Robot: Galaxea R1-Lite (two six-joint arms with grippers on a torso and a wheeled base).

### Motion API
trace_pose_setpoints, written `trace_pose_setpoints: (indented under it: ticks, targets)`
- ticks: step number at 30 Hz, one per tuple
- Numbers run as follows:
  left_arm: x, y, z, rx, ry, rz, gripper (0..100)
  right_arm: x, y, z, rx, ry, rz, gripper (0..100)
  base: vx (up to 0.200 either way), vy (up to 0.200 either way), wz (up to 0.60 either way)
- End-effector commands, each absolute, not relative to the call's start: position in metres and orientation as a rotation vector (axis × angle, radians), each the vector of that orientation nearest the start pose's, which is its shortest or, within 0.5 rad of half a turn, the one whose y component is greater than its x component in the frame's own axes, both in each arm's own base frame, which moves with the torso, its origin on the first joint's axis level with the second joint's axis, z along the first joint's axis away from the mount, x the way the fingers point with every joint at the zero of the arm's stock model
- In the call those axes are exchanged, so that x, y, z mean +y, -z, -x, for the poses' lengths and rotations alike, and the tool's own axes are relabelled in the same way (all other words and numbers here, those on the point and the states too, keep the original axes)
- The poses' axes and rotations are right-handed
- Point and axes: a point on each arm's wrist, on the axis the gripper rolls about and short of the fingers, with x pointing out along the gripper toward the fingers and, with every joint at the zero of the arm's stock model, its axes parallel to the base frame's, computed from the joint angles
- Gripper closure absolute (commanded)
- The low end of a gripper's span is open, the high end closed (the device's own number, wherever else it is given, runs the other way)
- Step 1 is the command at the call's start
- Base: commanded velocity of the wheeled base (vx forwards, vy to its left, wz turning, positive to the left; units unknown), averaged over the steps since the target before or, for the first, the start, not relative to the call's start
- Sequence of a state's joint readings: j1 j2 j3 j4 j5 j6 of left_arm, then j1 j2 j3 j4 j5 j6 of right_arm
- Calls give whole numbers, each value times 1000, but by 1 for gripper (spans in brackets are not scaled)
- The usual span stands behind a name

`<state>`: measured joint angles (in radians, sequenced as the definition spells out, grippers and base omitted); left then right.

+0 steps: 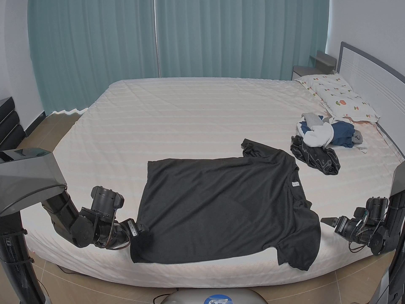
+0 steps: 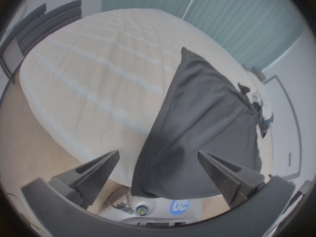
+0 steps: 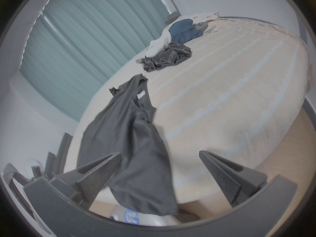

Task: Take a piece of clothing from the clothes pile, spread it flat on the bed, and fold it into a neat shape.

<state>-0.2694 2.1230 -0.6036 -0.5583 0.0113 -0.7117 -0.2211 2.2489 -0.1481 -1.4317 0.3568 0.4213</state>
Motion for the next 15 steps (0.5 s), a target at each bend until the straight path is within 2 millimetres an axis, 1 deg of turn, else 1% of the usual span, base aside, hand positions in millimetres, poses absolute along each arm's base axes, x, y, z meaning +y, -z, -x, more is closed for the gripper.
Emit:
trace_pose_setpoints:
  ticks: [1, 3, 6, 7, 8, 9, 10, 15]
  targets:
    - [-67, -18, -298, 907, -94, 628, 0, -27, -11, -264, 532, -85, -649, 0, 0, 0, 0]
    - [-66, -17, -299, 912, -92, 647, 0, -22, -13, -270, 523, -95, -706, 0, 0, 0, 0]
    - [-65, -17, -299, 926, -69, 672, 0, -17, -12, -278, 527, -82, -847, 0, 0, 0, 0]
    - [-65, -17, -299, 926, -69, 672, 0, -17, -12, -278, 527, -82, -847, 0, 0, 0, 0]
    - [-66, -17, -299, 932, -62, 679, 0, -15, -9, -282, 543, -61, -962, 0, 0, 0, 0]
    - [-66, -16, -298, 936, -60, 678, 0, -14, -5, -284, 559, -52, -1006, 0, 0, 0, 0]
    - [-66, -16, -298, 938, -60, 678, 0, -14, 0, -285, 578, -45, -1033, 0, 0, 0, 0]
    - [-68, -11, -299, 952, -65, 686, 0, -21, 7, -286, 580, -42, -1070, 0, 0, 0, 0]
